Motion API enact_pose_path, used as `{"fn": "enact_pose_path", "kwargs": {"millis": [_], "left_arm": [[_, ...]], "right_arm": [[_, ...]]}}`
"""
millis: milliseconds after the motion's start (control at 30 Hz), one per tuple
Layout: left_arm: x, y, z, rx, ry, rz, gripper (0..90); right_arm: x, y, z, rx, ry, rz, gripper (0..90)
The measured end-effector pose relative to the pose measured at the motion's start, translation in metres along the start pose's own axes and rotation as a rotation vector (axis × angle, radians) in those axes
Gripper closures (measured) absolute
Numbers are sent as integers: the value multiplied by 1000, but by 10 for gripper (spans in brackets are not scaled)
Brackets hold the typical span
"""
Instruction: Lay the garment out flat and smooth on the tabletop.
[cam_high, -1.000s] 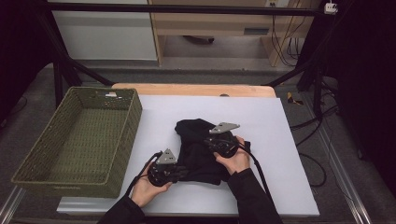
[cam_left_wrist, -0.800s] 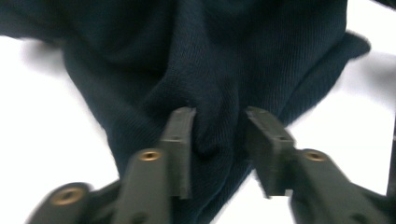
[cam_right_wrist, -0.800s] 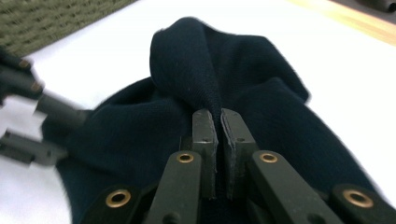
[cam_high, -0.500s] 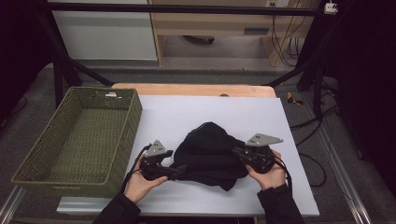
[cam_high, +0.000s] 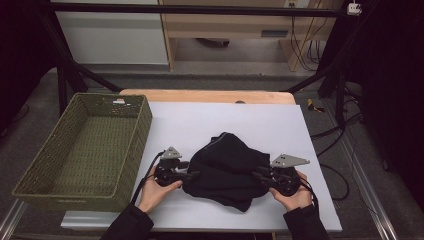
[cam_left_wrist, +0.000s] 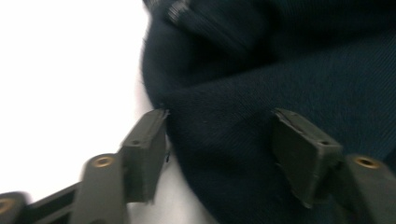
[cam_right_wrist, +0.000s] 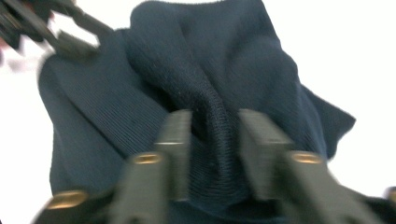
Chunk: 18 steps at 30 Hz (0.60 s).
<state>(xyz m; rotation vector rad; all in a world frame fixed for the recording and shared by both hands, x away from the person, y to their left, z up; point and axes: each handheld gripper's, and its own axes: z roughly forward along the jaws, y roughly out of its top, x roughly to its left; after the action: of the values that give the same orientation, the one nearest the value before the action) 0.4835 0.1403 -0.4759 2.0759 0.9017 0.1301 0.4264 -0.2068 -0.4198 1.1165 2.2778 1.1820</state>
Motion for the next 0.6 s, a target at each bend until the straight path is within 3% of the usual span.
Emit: {"fn": "enact_pose_path", "kwargs": {"millis": [133,200,300,400,467,533,600], "left_arm": [[-6,0,1,4,-17,23,582],[-8,-1,2,16,-29,19,647],[-10,-1,1,29,-31,33,743],[-13,-1,-1,43,-24,62,801],[-16,-1,-2,48,-16,87,814],[-19,-2,-3,55,-11,107,820],[-22,-3,-5,58,-14,120,823]], "right_arm": [[10,16,3,-74,19,-17,382],[16,27,11,-87,18,-28,364],[26,44,32,-70,38,-50,342],[33,55,58,-14,45,-56,343],[37,59,72,20,38,-59,424],[38,61,81,49,10,-96,607],[39,61,82,54,-33,-129,728]]}}
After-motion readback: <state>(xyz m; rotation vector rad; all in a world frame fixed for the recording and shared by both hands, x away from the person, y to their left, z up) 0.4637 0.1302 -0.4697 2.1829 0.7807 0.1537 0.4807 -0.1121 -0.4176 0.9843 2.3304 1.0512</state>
